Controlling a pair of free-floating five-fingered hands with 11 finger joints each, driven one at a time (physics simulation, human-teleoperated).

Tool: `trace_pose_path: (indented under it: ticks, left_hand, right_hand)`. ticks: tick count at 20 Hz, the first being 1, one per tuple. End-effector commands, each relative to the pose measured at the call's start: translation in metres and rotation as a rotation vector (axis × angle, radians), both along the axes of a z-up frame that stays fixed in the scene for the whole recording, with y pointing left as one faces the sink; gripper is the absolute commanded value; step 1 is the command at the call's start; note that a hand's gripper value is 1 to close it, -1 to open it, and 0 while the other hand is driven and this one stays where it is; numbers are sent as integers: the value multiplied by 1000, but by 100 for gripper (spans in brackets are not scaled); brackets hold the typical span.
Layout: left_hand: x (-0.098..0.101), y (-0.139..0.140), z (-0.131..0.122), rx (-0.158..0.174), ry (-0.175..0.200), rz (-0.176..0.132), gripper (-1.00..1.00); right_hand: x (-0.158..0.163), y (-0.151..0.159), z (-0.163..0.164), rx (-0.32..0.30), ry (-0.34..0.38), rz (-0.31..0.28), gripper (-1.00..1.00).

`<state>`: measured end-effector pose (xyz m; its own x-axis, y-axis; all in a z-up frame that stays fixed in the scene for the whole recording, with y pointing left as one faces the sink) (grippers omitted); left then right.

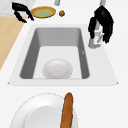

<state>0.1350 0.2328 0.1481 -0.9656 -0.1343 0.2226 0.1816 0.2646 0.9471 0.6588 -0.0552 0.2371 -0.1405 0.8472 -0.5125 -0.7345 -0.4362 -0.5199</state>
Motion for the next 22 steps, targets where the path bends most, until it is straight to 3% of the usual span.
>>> trace_pose_path:
  ticks: [1, 5, 12, 16, 22]
  left_hand:
    - [0, 0, 0, 0, 0, 0, 0]
    - [0, 0, 0, 0, 0, 0, 0]
    - [0, 0, 0, 0, 0, 0, 0]
    - [0, 0, 0, 0, 0, 0, 0]
    - [0, 0, 0, 0, 0, 0, 0]
  right_hand:
    - [-2, 0, 14, 6, -48, -13, 100]
    - [-11, -3, 15, 0, -134, 29, 100]
    - [-28, -3, 11, 62, -238, 95, 100]
    - [-32, 2, 10, 96, -315, 83, 100]
    - [-23, 24, -3, 46, -376, 38, 100]
